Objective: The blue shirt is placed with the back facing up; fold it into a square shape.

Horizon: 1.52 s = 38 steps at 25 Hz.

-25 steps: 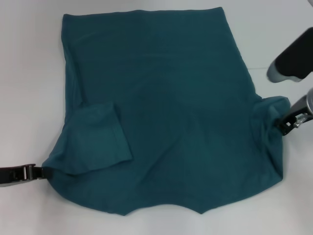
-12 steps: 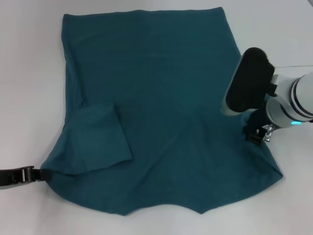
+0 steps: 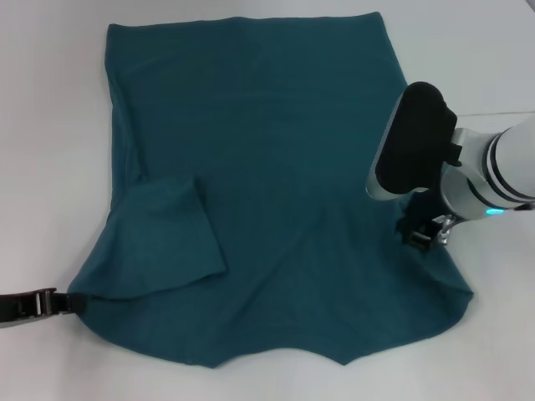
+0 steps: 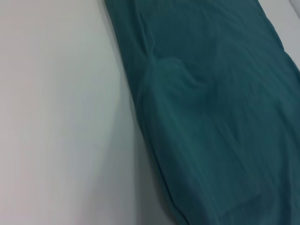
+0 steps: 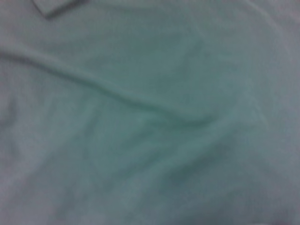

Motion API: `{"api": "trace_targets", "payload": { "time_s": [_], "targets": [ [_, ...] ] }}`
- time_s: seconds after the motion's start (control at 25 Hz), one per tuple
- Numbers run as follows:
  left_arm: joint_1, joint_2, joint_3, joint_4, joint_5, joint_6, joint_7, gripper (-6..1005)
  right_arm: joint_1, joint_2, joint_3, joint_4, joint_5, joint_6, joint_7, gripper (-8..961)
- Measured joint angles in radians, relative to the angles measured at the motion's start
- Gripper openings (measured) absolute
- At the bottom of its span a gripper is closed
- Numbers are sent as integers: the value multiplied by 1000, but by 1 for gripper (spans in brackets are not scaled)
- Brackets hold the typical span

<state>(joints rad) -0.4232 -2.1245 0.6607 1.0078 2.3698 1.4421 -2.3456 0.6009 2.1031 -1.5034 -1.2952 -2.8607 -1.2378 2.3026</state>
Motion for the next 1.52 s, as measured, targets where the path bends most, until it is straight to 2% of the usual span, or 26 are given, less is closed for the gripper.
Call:
{"api": "trace_targets", "payload": {
  "time_s": [0.32, 0.48, 0.72, 0.96, 1.36, 1.52],
  "targets": [
    [1, 0, 4, 0, 0, 0, 1, 2, 6, -5, 98, -3, 162, -83, -59, 51],
    [-2, 0, 5, 0, 0, 0, 2, 2, 5, -7, 147, -3, 164, -81, -57, 213],
    [-7, 2, 7, -15, 0, -7, 5, 2, 9, -10, 321, 19, 148, 4, 23, 494],
    [-8, 4, 7, -23, -4, -10, 12, 2, 19, -11, 352, 70, -23, 122, 186, 734],
    [-19, 6, 6, -27, -1, -11, 13, 2, 58, -13, 352, 245, -68, 254, 242, 729],
    [-20, 6, 7, -27, 0, -11, 14, 2, 84, -15, 358, 335, -68, 322, 245, 461]
  ]
}}
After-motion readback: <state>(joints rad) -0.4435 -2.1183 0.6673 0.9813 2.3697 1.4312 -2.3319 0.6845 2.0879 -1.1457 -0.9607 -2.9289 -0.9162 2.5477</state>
